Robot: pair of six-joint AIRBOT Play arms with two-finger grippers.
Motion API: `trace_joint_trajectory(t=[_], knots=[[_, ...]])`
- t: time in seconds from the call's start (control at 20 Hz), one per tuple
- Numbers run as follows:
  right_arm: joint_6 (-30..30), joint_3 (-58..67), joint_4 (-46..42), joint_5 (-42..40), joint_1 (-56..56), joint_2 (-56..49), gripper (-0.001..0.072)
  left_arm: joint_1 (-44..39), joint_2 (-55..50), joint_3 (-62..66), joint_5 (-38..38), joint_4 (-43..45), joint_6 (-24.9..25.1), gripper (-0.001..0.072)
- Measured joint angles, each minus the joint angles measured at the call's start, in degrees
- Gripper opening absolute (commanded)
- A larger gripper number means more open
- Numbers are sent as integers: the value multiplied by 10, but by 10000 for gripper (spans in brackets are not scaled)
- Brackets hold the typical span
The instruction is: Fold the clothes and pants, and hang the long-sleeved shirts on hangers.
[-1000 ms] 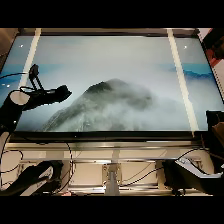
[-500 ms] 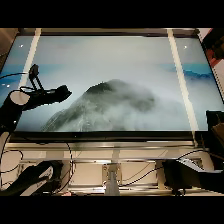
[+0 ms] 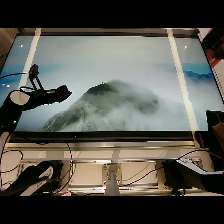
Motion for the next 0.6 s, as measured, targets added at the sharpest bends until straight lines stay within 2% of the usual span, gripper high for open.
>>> trace_joint_trajectory(t=[0.25, 0.45, 0.6], knots=[[-94, 0, 29, -17, 256, -8, 19, 0, 0, 0, 0, 0, 0, 35], [-124, 0, 21, -21, 466, -9, 18, 0, 0, 0, 0, 0, 0, 35], [-132, 0, 1, -20, 574, -9, 18, 0, 0, 0, 0, 0, 0, 35]])
